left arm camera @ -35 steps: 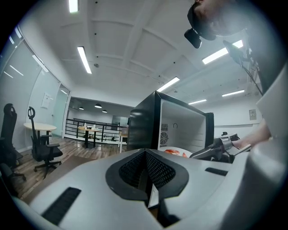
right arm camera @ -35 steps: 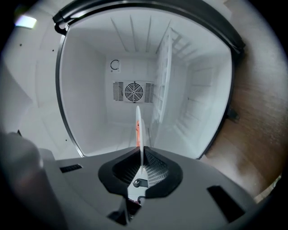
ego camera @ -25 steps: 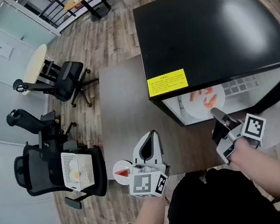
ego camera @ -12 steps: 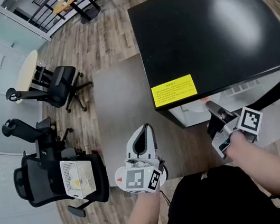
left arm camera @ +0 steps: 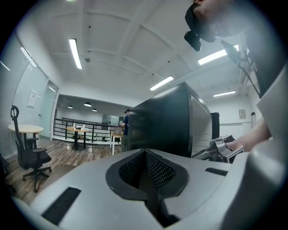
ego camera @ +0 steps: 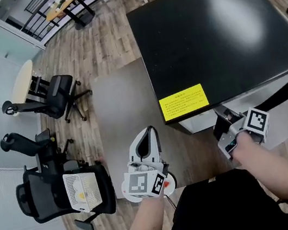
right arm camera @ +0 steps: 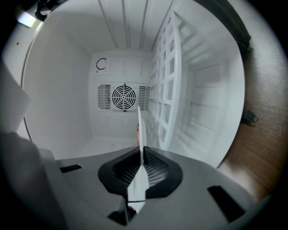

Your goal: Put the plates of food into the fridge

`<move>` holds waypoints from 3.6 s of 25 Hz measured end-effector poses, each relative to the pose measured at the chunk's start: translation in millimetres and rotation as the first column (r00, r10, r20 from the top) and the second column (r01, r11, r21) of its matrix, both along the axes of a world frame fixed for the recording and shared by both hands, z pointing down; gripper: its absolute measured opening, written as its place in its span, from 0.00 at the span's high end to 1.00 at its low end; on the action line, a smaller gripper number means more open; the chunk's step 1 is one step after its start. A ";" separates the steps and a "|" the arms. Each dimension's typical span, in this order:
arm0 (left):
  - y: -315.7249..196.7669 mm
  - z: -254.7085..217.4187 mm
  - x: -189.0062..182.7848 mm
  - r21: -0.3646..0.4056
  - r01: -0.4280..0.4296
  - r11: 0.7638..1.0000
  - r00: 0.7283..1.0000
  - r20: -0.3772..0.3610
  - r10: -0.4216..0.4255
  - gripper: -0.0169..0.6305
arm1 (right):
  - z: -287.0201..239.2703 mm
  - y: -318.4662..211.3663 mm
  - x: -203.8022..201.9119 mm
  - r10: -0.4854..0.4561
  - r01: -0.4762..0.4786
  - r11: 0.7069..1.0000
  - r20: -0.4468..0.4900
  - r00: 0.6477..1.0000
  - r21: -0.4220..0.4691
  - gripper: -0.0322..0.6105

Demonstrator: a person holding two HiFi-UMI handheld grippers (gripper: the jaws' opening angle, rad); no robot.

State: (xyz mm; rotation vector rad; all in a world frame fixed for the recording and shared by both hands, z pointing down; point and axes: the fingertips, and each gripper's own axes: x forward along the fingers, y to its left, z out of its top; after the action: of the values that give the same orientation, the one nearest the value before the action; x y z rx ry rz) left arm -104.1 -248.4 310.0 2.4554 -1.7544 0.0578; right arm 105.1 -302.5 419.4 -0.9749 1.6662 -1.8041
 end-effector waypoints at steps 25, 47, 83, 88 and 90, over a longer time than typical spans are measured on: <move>-17.2 5.4 1.7 -0.018 -0.005 1.000 1.000 -0.015 0.005 0.97 | 3.7 -6.4 -6.3 -0.003 0.002 1.000 -0.028 1.000 -0.014 0.90; 32.1 -21.3 26.9 0.014 0.041 0.999 0.999 0.025 -0.042 0.97 | -11.5 22.1 2.5 -0.106 0.108 0.994 -0.078 0.991 0.031 0.55; 197.3 -7.4 -26.6 -0.009 0.380 0.925 0.918 0.128 -0.376 0.97 | -26.5 162.1 -109.9 -0.516 0.512 0.812 -0.067 0.854 0.279 0.72; 226.9 -10.0 -56.7 -0.010 0.417 0.909 0.903 0.113 -0.414 0.97 | -20.4 194.6 -147.8 -0.575 0.580 0.777 -0.099 0.812 0.245 0.78; 243.1 -10.3 -70.0 -0.012 0.436 0.900 0.896 0.101 -0.433 0.97 | -15.2 210.8 -158.8 -0.595 0.610 0.759 -0.139 0.792 0.227 0.79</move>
State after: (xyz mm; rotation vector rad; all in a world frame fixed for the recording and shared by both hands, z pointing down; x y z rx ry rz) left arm -174.1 -5.4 299.6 2.0064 -2.2792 0.1639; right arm -53.7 -91.7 404.2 -0.3829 2.3838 -1.8568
